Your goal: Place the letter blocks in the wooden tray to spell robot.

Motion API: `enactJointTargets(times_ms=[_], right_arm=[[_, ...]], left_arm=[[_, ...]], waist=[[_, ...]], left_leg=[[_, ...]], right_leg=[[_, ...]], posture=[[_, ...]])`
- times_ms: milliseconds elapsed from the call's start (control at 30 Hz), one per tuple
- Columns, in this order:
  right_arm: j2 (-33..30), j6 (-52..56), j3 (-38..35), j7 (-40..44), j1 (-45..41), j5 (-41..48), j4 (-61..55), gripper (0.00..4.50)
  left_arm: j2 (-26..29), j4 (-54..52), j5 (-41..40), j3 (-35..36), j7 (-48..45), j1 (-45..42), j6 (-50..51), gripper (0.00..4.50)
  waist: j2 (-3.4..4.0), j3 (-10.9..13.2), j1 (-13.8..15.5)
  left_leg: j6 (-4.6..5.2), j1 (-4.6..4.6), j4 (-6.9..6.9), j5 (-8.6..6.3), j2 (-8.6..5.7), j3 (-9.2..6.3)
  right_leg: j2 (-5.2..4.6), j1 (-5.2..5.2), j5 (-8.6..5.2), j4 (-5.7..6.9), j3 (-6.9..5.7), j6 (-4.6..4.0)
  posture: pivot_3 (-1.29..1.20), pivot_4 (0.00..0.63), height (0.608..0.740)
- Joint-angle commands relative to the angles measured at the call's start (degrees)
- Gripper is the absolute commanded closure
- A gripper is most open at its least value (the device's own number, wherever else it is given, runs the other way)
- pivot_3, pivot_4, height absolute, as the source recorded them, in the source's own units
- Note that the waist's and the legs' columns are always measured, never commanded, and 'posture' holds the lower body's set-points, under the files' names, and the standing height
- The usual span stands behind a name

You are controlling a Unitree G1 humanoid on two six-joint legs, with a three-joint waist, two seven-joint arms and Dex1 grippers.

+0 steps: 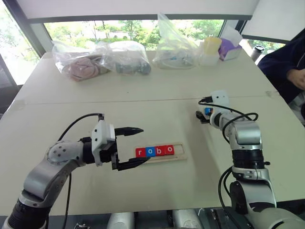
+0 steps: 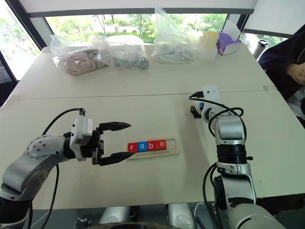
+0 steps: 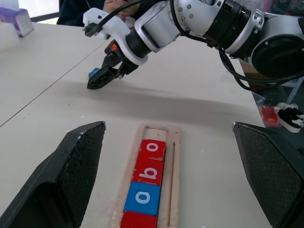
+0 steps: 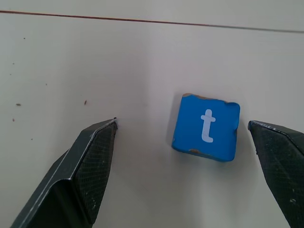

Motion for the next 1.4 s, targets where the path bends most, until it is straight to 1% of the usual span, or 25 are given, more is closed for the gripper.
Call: enactJointTargets(times_ms=[33, 67, 133, 167, 200, 233, 267, 300, 333, 467, 533, 633, 700, 833, 933, 1133, 1200, 1233, 1267, 1300, 1333, 1367, 1400], right_arm=[[1.2, 1.2, -2.6, -2.0, -1.7, 1.5, 1.6, 0.04], [1.5, 1.4, -3.3, -2.4, -2.1, 1.9, 2.2, 0.04], [2.1, 1.8, -4.6, -3.7, -2.9, 2.5, 3.2, 0.55], [2.3, 2.0, -5.1, -4.2, -3.2, 2.7, 3.5, 0.9], [2.6, 2.2, -5.8, -4.6, -3.4, 3.2, 3.8, 1.33], [2.8, 2.3, -6.2, -4.9, -3.6, 3.5, 4.1, 1.9], [2.9, 2.3, -6.6, -5.3, -3.8, 3.6, 4.3, 2.36], [3.1, 2.4, -7.0, -5.7, -3.9, 3.8, 4.5, 2.97], [3.0, 2.6, -7.2, -5.9, -3.9, 3.8, 4.6, 3.37], [2.2, 6.1, -7.1, -5.9, -2.1, 4.6, 0.9, 3.35], [1.5, 10.4, -6.5, -5.4, 0.6, 5.1, -4.7, 3.35], [2.0, 25.2, -6.5, -4.0, 7.3, 7.5, -21.5, 3.35], [2.7, 29.7, -6.2, -3.8, 12.3, 9.7, -30.7, 3.35], [3.8, 30.3, -7.0, -5.0, 20.8, 14.1, -41.7, 3.35], [2.9, 30.3, -8.2, -6.4, 27.1, 18.5, -48.5, 3.35], [3.1, 30.3, -9.0, -11.0, 30.4, 27.0, -51.4, 3.35], [2.9, 30.3, -9.2, -12.8, 30.6, 29.9, -51.4, 2.29], [2.3, 30.3, -9.5, -13.6, 30.4, 31.4, -51.0, 1.85], [1.3, 30.3, -9.8, -14.3, 29.7, 32.8, -50.1, 1.34], [0.1, 30.3, -10.1, -14.8, 29.0, 34.3, -49.1, 0.95], [-2.4, 30.3, -10.1, -14.5, 28.2, 36.0, -47.7, 0.35], [-5.3, 30.3, -9.7, -13.7, 27.0, 37.6, -46.2, 0.03], [-9.3, 30.3, -8.4, -12.1, 25.1, 38.3, -45.0, 0.03]], left_arm=[[0.3, -1.5, 0.2, 0.8, 0.5, 0.0, -0.8, 0.0], [0.3, -1.5, 0.2, 0.8, 0.6, 0.0, -0.8, 0.0], [0.3, -1.5, 0.2, 0.8, 0.8, 0.0, -0.8, 0.0], [0.3, -1.5, 0.2, 0.9, 0.8, 0.0, -0.9, 0.0], [0.2, -1.5, 0.3, 0.8, 0.9, 0.0, -0.9, 0.0], [0.2, -1.4, 0.3, 0.8, 1.1, -0.1, -1.0, 0.0], [0.2, -1.4, 0.3, 0.7, 1.2, -0.2, -1.0, 0.0], [0.1, -1.3, 0.3, 0.6, 1.2, -0.2, -1.0, 0.0], [0.0, -1.3, 0.4, 0.5, 1.3, -0.3, -1.0, 0.0], [-0.3, -1.2, 0.5, 0.1, 1.5, -0.5, -1.1, 0.0], [-0.5, -1.2, 0.5, 0.0, 1.5, -0.5, -1.0, 0.0], [-0.7, -0.8, 0.5, -0.3, 1.1, -0.4, -1.2, 0.0], [-0.9, -0.4, 0.7, -0.6, 0.8, -0.5, -1.4, 0.0], [-1.6, 0.7, 1.2, -1.4, 0.4, -1.3, -1.5, 0.0], [-1.9, 1.7, 1.1, -2.0, -0.3, -2.4, -1.7, 0.0], [-2.4, 3.6, 2.0, -2.8, -1.5, -3.4, -2.8, 0.0], [-2.6, 4.0, 2.2, -2.8, -1.7, -3.7, -3.0, 0.0], [-2.7, 4.1, 2.4, -2.8, -1.7, -3.8, -3.1, 0.0], [-2.8, 4.1, 2.5, -2.7, -1.7, -3.8, -3.2, 0.0], [-2.8, 4.1, 2.6, -2.7, -1.7, -3.8, -3.2, 0.0], [-2.9, 4.0, 2.7, -2.7, -1.6, -3.8, -3.3, 0.0], [-2.9, 3.9, 2.8, -2.6, -1.4, -3.8, -3.3, 0.0], [-3.0, 3.9, 2.9, -2.6, -1.3, -3.7, -3.3, 0.0]], waist=[[0.0, 0.0, 0.0], [0.0, 0.0, -0.1], [0.0, 0.0, -0.1], [0.0, 0.0, -0.1], [0.0, 0.0, -0.1], [0.0, 0.0, -0.1], [0.0, 0.0, -0.1], [0.0, 0.0, -0.1], [0.0, 0.0, -0.2], [0.01, 0.0, -0.1], [0.01, 0.0, 0.1], [0.01, -0.1, 0.5], [0.0, -0.1, 0.4], [0.0, -0.1, 0.2], [-0.02, -0.1, 0.2], [-0.03, -0.1, 0.0], [-0.03, -0.1, 0.0], [-0.03, -0.1, 0.0], [-0.03, -0.1, 0.0], [-0.03, -0.1, 0.0], [-0.03, -0.1, 0.0], [-0.03, -0.1, 0.0], [-0.02, -0.1, 0.1]], left_leg=[[0.0, 0.0, 0.0, 0.0, 0.0, 0.0], [0.0, 0.01, 0.01, 0.0, 0.0, 0.01], [0.0, 0.02, 0.01, 0.0, 0.0, 0.01], [0.0, 0.02, 0.01, 0.0, 0.0, 0.02], [0.0, 0.02, 0.01, 0.0, 0.0, 0.02], [0.0, 0.01, 0.01, 0.0, 0.0, 0.02], [0.0, 0.01, 0.0, 0.0, 0.0, 0.02], [0.0, 0.01, 0.0, 0.0, 0.0, 0.02], [0.0, 0.01, 0.0, 0.0, 0.0, 0.02], [0.0, 0.01, 0.0, 0.0, 0.01, 0.02], [0.0, 0.01, -0.02, 0.0, 0.01, 0.0], [0.0, -0.05, -0.07, 0.0, -0.01, -0.13], [0.01, -0.06, -0.09, -0.01, 0.01, -0.18], [0.02, -0.04, -0.08, -0.01, 0.03, -0.17], [0.01, 0.0, -0.01, 0.0, 0.05, -0.15], [0.01, 0.0, 0.0, -0.01, 0.04, -0.1], [0.01, 0.0, -0.01, -0.01, 0.05, -0.11], [0.01, 0.0, -0.02, -0.01, 0.06, -0.11], [0.01, 0.0, -0.02, -0.01, 0.06, -0.12], [0.01, 0.0, -0.02, -0.01, 0.06, -0.12], [0.01, 0.0, -0.01, -0.01, 0.06, -0.11], [0.01, -0.01, 0.02, -0.01, 0.05, -0.09], [0.01, -0.01, 0.04, -0.01, 0.04, -0.07]], right_leg=[[0.0, 0.0, 0.0, 0.0, 0.0, -0.01], [0.01, 0.01, 0.0, 0.01, 0.0, -0.02], [0.02, 0.02, -0.01, 0.01, 0.0, -0.05], [0.02, 0.02, -0.01, 0.01, 0.0, -0.05], [0.02, 0.02, 0.0, 0.01, -0.01, -0.04], [0.02, 0.02, 0.0, 0.01, -0.01, -0.03], [0.02, 0.02, 0.01, 0.0, -0.01, -0.03], [0.02, 0.02, 0.01, 0.0, -0.01, -0.03], [0.02, 0.02, 0.01, 0.0, -0.01, -0.03], [0.03, 0.02, 0.01, 0.01, -0.02, -0.03], [0.03, 0.02, 0.01, 0.0, -0.03, -0.03], [0.02, 0.02, 0.01, 0.0, -0.11, -0.01], [0.03, 0.01, 0.02, -0.01, -0.14, 0.0], [0.06, 0.02, -0.07, -0.02, -0.16, -0.13], [0.08, 0.08, -0.09, -0.02, -0.15, -0.17], [0.06, 0.08, -0.09, -0.04, -0.12, -0.17], [0.08, 0.08, -0.09, -0.04, -0.12, -0.17], [0.1, 0.07, -0.09, -0.04, -0.12, -0.17], [0.1, 0.07, -0.09, -0.04, -0.12, -0.17], [0.1, 0.07, -0.09, -0.04, -0.12, -0.17], [0.09, 0.07, -0.09, -0.04, -0.11, -0.17], [0.07, 0.08, -0.09, -0.04, -0.09, -0.17], [0.04, 0.08, -0.09, -0.05, -0.07, -0.17]], posture=[[0.0, 0.15, 0.74], [0.0, 0.15, 0.74], [0.0, 0.15, 0.74], [0.0, 0.15, 0.74], [0.0, 0.15, 0.74], [0.0, 0.15, 0.74], [0.0, 0.15, 0.74], [0.0, 0.15, 0.74], [0.0, 0.15, 0.74], [0.0, 0.15, 0.74], [0.0, 0.15, 0.74], [0.0, 0.15, 0.74], [0.0, 0.15, 0.74], [0.0, 0.15, 0.74], [0.0, 0.15, 0.74], [0.0, 0.15, 0.74], [0.0, 0.15, 0.74], [0.0, 0.15, 0.74], [0.0, 0.15, 0.74], [0.0, 0.15, 0.74], [0.0, 0.15, 0.74], [0.0, 0.15, 0.74], [0.0, 0.15, 0.74]])
